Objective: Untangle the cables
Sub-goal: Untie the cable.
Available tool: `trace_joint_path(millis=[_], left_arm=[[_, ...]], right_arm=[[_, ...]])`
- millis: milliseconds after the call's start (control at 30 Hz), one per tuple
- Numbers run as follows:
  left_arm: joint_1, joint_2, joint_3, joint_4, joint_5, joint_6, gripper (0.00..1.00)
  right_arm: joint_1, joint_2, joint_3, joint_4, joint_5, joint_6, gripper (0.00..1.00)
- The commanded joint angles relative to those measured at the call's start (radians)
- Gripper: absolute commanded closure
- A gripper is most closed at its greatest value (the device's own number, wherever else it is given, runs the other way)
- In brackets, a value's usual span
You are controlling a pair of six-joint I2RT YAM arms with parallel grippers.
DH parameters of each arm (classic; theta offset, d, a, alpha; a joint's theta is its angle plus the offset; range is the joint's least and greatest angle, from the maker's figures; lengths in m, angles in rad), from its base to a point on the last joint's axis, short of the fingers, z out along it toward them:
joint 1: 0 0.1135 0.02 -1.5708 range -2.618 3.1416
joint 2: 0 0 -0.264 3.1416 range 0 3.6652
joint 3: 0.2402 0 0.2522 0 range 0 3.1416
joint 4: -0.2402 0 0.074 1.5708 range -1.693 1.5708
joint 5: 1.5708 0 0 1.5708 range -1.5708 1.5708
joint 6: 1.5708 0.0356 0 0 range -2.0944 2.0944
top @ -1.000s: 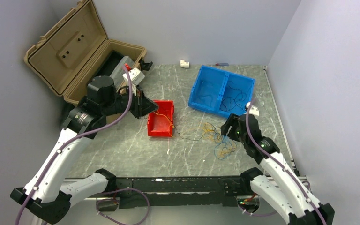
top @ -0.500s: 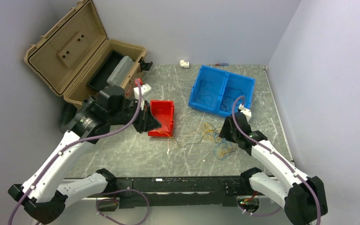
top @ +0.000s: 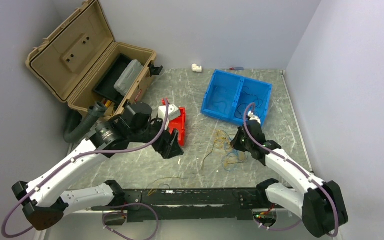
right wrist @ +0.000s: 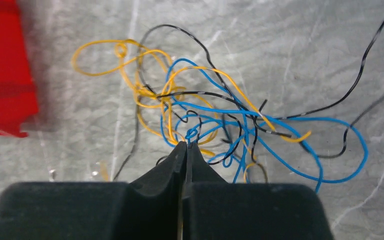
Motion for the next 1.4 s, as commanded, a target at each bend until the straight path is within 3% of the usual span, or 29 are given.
trace_joint_path(millis=[0,267,300,367,400,467,633,733,1067,1367], left_arm=[[-0.003,-0.016,-0.023,0.141,-0.063,-0.015,0.17],[-0.004,0.120,-0.066,0.414,-0.032,-0.060,0.18],[-0.005,0.138,-0.080,0.483,-0.024,-0.073,0.18],[-0.008,0.177,-0.108,0.590,0.003,-0.111,0.18],[-0.011,0.200,-0.121,0.641,0.010,-0.131,0.18],[-0.017,0.254,-0.125,0.712,0.019,-0.165,0.19],[-0.060,0.411,-0.062,0.758,-0.029,-0.187,0.21],[-0.088,0.520,-0.006,0.748,-0.075,-0.188,0.23],[-0.115,0.851,0.200,0.748,-0.113,-0.186,0.26],[-0.115,0.967,0.365,0.633,-0.205,-0.078,0.24]], right_arm=[[-0.003,-0.135,0.060,0.035,-0.034,-0.032,1.00],[-0.003,-0.322,0.138,-0.083,-0.039,-0.034,1.00],[-0.004,-0.332,0.147,-0.099,-0.041,-0.033,0.92],[-0.003,-0.335,0.165,-0.131,-0.037,-0.028,0.50],[-0.003,-0.334,0.172,-0.149,-0.027,-0.025,0.38],[-0.003,-0.335,0.183,-0.192,0.010,-0.018,0.30],[-0.003,-0.316,0.195,-0.373,0.302,0.100,0.37],[-0.007,-0.291,0.186,-0.446,0.389,0.170,0.39],[-0.046,-0.318,0.095,-0.409,0.322,0.247,0.38],[-0.086,-0.334,0.052,-0.393,0.247,0.461,0.40]])
